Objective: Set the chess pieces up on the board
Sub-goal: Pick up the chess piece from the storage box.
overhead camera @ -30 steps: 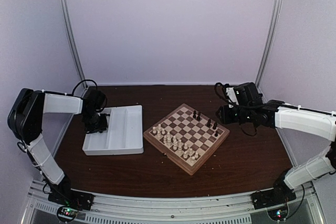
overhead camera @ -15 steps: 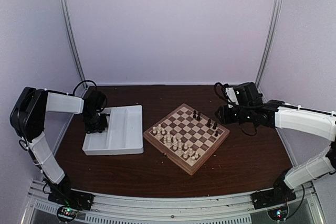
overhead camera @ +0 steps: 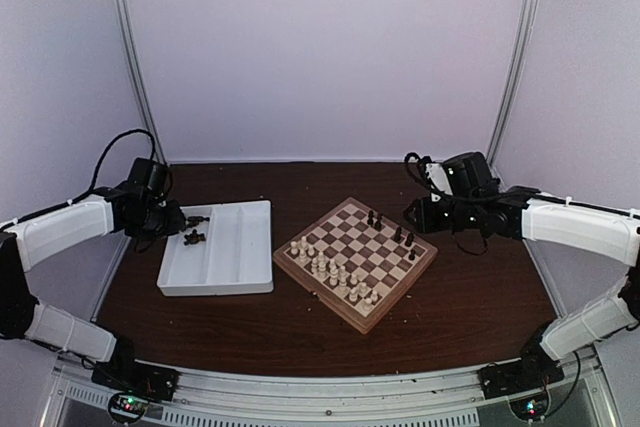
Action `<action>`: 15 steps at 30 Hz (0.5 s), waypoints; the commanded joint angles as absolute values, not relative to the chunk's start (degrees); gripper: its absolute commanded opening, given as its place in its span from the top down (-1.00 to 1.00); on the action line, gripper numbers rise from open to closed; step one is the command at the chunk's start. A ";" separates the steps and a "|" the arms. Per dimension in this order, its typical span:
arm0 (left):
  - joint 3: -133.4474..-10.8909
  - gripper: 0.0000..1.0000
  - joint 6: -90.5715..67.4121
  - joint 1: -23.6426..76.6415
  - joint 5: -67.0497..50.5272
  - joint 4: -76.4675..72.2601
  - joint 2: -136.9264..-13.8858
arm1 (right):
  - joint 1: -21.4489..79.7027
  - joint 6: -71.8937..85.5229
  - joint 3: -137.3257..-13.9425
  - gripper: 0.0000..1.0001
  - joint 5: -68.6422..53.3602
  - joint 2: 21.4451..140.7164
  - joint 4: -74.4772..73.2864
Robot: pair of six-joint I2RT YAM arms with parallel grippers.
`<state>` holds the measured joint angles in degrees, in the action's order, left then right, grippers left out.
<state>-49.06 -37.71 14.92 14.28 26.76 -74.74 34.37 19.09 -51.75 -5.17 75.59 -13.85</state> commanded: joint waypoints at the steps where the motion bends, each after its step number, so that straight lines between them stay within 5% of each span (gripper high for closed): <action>1: -46.49 0.73 -35.37 14.50 11.18 24.74 -71.00 | 35.01 20.49 -54.52 0.40 -8.40 76.71 -12.94; 15: -51.46 0.74 -34.47 14.50 -25.45 20.38 -70.18 | 42.13 21.24 -60.84 0.34 -21.59 81.64 -9.37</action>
<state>-49.47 -36.42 14.92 -11.57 25.41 -70.70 39.59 20.95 -57.28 -16.45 79.50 -12.32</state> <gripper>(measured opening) 0.134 0.332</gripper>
